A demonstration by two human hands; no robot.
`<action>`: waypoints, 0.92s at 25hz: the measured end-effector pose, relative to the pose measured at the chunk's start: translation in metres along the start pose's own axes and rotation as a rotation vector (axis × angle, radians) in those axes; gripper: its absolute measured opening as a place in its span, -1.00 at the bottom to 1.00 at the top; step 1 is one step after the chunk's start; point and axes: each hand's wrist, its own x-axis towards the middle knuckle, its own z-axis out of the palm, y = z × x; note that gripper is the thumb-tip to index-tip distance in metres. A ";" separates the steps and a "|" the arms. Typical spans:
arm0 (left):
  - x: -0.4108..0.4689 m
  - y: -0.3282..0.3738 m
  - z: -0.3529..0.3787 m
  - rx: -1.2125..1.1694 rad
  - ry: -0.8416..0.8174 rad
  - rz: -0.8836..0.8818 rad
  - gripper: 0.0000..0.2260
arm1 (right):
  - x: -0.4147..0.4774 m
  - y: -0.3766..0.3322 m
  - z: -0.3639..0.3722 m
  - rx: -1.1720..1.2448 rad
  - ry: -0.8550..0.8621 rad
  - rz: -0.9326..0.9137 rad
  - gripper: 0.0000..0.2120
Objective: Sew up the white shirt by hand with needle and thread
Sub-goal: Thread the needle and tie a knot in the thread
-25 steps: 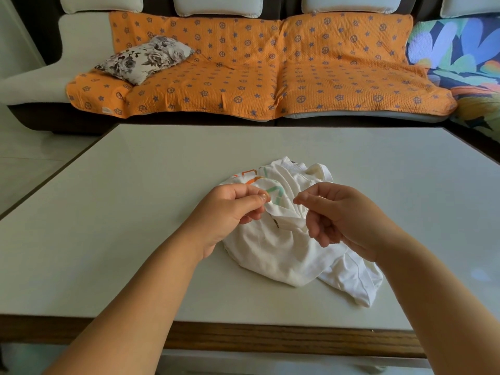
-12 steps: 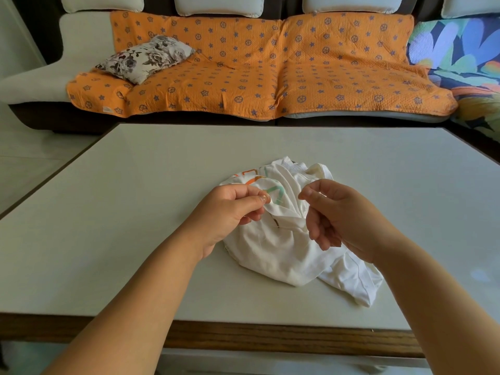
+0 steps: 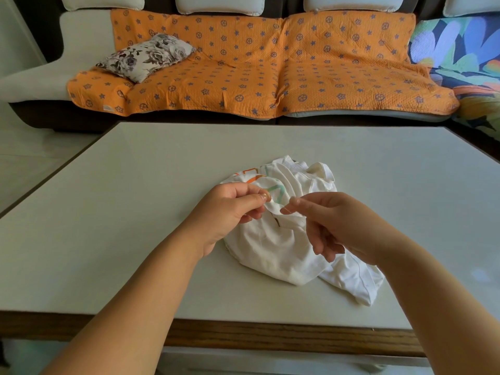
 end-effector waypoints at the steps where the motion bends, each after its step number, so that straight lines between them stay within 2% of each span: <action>1: 0.000 0.000 0.000 0.003 0.000 0.001 -0.89 | 0.000 0.000 0.000 -0.020 -0.003 0.005 -0.72; 5: 0.000 0.001 0.001 0.007 -0.001 0.004 -0.89 | 0.002 0.001 0.002 -0.030 0.038 -0.010 -0.81; 10: -0.001 0.000 0.000 0.013 -0.003 -0.001 -0.90 | 0.003 0.004 0.004 -0.022 0.071 -0.022 -0.79; 14: -0.001 0.001 0.000 0.025 -0.029 -0.014 -0.92 | 0.003 0.001 0.008 -0.061 0.170 -0.040 -0.81; 18: -0.004 0.000 0.000 0.077 -0.117 -0.037 -0.93 | 0.005 0.002 0.013 -0.128 0.279 -0.074 -0.80; 23: -0.009 0.002 -0.001 0.114 -0.324 -0.048 -0.79 | 0.006 0.002 0.014 -0.181 0.348 -0.107 -0.81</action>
